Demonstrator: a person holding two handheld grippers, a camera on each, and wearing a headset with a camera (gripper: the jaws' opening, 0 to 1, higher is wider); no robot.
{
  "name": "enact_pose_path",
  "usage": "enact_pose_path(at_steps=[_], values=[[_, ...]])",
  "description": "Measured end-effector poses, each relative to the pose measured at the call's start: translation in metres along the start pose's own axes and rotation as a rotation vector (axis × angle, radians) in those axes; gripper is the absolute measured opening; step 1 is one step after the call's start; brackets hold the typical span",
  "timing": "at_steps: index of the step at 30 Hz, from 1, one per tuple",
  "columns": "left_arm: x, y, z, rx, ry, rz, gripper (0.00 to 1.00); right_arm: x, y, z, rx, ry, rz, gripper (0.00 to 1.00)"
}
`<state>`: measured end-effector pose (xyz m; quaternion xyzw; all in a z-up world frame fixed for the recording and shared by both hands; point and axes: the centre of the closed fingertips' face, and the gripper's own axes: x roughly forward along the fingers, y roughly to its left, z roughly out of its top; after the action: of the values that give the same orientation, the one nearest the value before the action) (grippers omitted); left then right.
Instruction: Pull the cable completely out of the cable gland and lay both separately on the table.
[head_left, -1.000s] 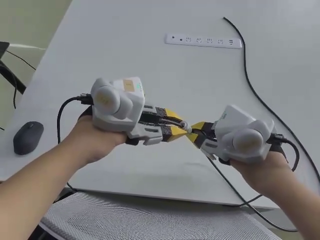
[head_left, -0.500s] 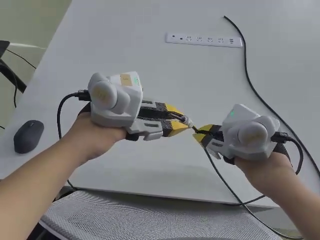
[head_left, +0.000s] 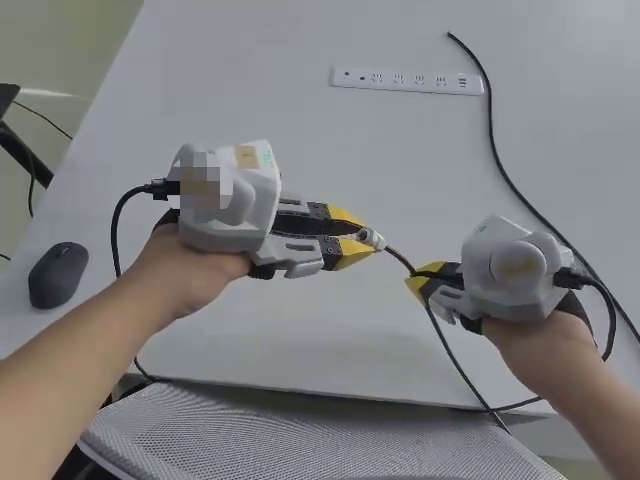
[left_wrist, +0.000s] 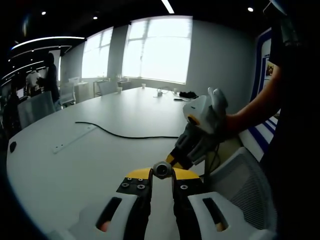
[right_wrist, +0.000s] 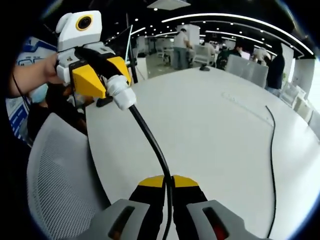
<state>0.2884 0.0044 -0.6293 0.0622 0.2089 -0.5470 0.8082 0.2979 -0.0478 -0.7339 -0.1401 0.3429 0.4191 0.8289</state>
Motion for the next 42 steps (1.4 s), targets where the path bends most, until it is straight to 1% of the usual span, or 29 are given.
enact_pose_path(at_steps=[3,9,19,22,29,32,34,37,42], values=[[-0.001,0.001,0.000,-0.003,0.000,0.001,0.15,-0.002,0.001,-0.003,0.005,-0.007,0.003,0.00],[-0.002,-0.001,-0.002,-0.001,0.005,0.000,0.15,-0.004,-0.001,-0.013,0.007,0.008,-0.006,0.00],[-0.006,-0.002,0.000,0.001,0.007,0.005,0.15,-0.008,-0.006,-0.026,-0.012,0.030,-0.027,0.00],[-0.006,-0.002,-0.002,0.004,0.016,0.003,0.15,-0.010,-0.008,-0.026,-0.013,0.028,-0.037,0.00],[-0.004,-0.002,-0.003,0.001,0.014,0.001,0.15,-0.012,-0.013,-0.025,-0.005,0.032,-0.047,0.00],[-0.003,-0.003,-0.007,0.010,0.020,-0.001,0.15,-0.014,-0.014,-0.023,-0.006,0.034,-0.052,0.00],[-0.003,-0.003,-0.009,0.005,0.019,-0.005,0.15,-0.015,-0.015,-0.021,-0.009,0.036,-0.055,0.00],[-0.003,-0.004,-0.013,0.013,0.022,-0.010,0.15,-0.014,-0.019,-0.020,-0.031,0.046,-0.067,0.00],[-0.006,-0.003,-0.017,0.012,0.017,-0.011,0.15,-0.012,-0.021,-0.016,-0.018,0.049,-0.072,0.00]])
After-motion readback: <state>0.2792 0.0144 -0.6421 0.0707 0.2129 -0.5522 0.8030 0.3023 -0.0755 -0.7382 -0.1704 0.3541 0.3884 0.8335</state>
